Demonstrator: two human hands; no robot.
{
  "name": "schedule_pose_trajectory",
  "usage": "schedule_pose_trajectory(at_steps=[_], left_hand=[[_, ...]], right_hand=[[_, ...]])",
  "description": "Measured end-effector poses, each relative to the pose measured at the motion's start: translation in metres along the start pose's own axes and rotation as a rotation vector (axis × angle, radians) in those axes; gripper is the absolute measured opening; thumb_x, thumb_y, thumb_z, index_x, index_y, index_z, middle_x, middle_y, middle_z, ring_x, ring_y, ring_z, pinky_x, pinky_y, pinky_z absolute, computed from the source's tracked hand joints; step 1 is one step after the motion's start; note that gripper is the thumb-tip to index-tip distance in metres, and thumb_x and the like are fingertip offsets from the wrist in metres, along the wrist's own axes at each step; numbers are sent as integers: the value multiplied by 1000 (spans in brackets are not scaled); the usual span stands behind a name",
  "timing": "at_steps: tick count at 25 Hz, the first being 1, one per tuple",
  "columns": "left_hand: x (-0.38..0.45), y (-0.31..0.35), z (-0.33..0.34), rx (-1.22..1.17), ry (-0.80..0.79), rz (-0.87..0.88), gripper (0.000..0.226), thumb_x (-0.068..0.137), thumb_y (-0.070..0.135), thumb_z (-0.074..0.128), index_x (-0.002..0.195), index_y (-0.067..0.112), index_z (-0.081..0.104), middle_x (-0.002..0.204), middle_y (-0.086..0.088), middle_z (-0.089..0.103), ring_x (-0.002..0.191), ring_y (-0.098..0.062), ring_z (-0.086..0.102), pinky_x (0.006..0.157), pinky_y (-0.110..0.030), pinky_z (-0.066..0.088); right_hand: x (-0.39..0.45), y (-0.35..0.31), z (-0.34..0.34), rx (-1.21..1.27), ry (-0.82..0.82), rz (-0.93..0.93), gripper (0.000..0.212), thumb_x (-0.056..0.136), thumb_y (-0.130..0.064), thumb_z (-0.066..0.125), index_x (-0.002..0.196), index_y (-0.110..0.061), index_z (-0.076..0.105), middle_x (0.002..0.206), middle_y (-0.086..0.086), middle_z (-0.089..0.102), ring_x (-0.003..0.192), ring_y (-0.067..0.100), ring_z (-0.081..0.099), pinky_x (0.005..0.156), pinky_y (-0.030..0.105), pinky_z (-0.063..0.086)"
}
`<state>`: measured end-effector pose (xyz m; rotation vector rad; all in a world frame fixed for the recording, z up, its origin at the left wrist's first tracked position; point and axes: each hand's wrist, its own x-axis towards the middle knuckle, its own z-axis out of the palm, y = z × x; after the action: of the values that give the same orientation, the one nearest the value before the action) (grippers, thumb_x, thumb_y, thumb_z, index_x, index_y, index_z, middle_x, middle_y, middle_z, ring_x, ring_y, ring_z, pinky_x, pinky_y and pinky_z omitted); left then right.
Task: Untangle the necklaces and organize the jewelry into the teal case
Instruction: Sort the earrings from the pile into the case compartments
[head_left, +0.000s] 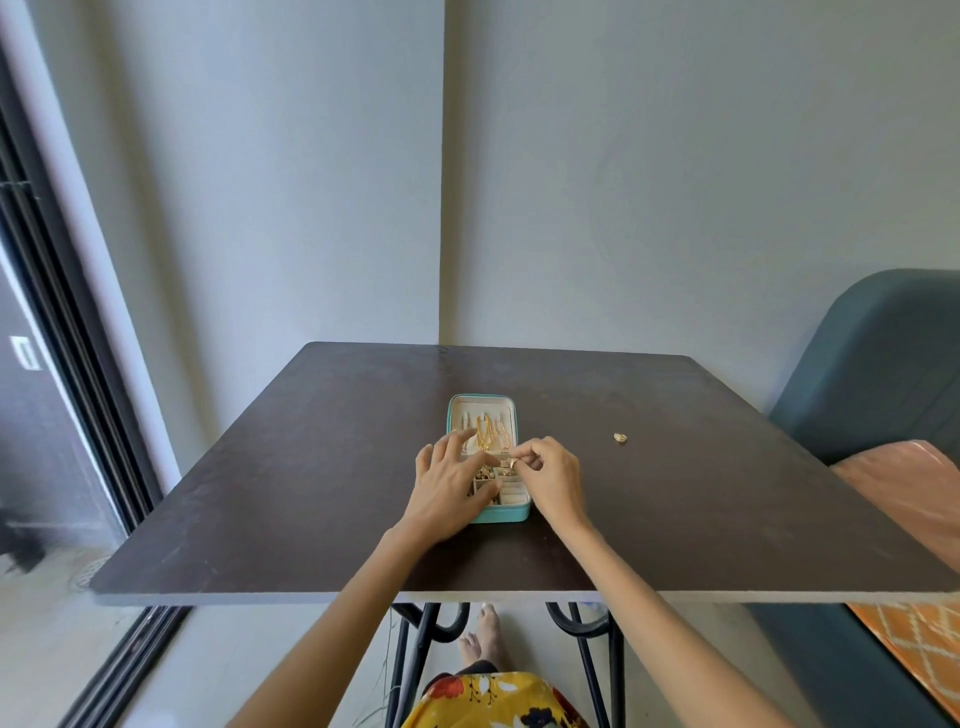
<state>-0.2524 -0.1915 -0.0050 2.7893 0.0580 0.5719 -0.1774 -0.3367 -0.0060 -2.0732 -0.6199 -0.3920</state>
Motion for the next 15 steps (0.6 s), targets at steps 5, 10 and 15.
schedule_pose_trajectory(at_steps=[5,10,15], left_hand=[[1,9,2,-63,201,7,20,90,40,56,105,32,66,140,2,44,132,-18,35,111,-37,11],[4,21,7,-58,215,-109,19,87,38,59,103,35,70,136,6,49,126,-14,42,108,-34,13],[4,21,9,-19,179,-147,19,88,39,56,103,38,69,138,7,47,127,-13,40,110,-36,13]], right_hand=[[-9,3,0,-43,29,-32,15,79,-8,70,77,-13,56,75,-5,57,64,6,52,56,17,44],[-7,-1,0,-162,33,-109,16,79,-10,70,76,-12,54,79,-3,59,71,10,52,55,20,38],[-1,-2,-5,-209,-88,-141,13,79,-10,69,76,-11,56,81,-1,57,77,13,52,59,24,40]])
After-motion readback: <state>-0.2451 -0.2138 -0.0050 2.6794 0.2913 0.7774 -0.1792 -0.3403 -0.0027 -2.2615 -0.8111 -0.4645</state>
